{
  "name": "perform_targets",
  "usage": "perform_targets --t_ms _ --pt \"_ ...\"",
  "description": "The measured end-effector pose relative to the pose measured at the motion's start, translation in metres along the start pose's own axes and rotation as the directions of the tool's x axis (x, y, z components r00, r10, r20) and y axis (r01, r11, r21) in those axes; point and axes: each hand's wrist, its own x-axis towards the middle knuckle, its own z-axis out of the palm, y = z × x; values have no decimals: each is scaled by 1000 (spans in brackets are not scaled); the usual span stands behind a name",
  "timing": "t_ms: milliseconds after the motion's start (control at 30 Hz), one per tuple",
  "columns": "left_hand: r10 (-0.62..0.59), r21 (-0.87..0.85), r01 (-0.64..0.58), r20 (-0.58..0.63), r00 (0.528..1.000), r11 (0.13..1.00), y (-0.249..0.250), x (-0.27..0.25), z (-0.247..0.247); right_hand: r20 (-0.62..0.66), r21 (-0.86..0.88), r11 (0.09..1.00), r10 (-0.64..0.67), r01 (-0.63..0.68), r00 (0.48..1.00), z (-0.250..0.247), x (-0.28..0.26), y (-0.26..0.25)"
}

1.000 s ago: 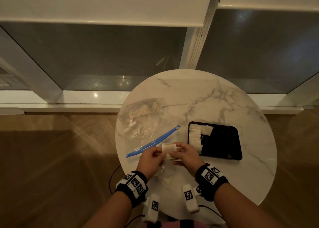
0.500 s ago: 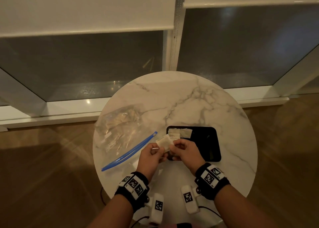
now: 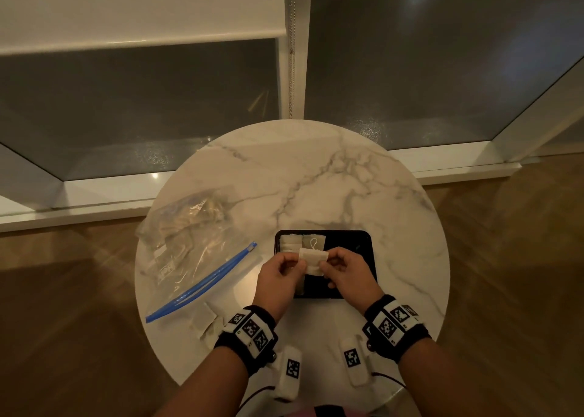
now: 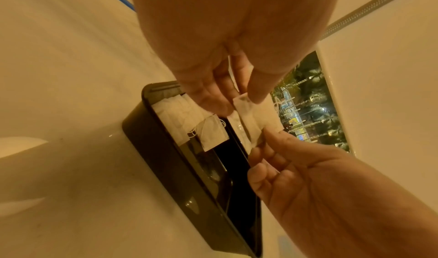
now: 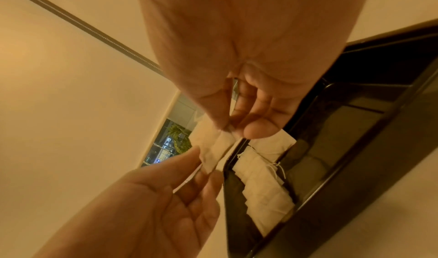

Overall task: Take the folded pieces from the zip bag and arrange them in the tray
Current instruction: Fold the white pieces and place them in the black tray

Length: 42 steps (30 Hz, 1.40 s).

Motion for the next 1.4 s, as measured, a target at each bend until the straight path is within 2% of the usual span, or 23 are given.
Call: perform_targets --t_ms 133,200,300,433,600,1133,1400 --pt "83 247 -12 -276 958 969 -6 8 -2 -86 -111 992 47 -57 995 -10 24 14" --pt "55 304 49 -325 944 951 -14 15 -6 -116 -193 976 80 -101 990 -14 40 23" --pt "-33 337 149 -326 945 930 -26 23 -9 -133 -305 939 126 -162 983 -13 60 33" --pt "-31 340 149 -329 944 928 -32 24 -8 -128 -367 911 152 -189 980 -3 76 36" --pt "-45 313 149 -318 947 938 -31 25 -8 -112 -365 910 168 -198 979 8 86 36" --pt "-57 300 154 -308 950 941 -35 27 -11 -261 -319 914 172 -253 950 9 86 36" --pt "-58 303 151 -296 953 941 -35 26 -13 -285 -303 920 160 -247 945 9 83 34"
